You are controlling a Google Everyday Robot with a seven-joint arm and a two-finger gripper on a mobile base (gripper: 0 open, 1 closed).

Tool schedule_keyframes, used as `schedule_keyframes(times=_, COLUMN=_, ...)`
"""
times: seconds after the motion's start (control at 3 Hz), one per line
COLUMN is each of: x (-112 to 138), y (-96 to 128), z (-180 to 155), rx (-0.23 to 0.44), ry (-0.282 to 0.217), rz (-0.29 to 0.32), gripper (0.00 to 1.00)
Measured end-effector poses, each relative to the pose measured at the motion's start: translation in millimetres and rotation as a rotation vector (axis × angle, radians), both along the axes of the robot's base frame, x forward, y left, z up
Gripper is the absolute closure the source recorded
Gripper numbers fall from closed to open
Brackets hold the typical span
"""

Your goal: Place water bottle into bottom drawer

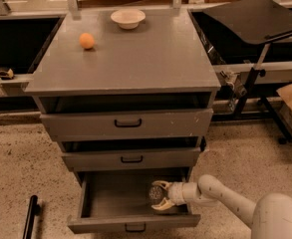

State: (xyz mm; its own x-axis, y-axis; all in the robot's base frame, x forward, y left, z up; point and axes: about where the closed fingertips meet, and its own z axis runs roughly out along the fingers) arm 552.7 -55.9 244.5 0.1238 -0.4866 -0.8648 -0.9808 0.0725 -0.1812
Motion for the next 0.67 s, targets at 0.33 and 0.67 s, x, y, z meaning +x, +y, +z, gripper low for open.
schedule_keyframes(times=0.33, x=-0.1, y=0.1, z=0.0, rx=0.000, ry=0.000, rz=0.000, gripper=0.00)
schedule_keyframes(times=0.67, x=-0.1, y=0.2, z=0.0, rx=0.000, ry=0.000, rz=0.000, gripper=0.00)
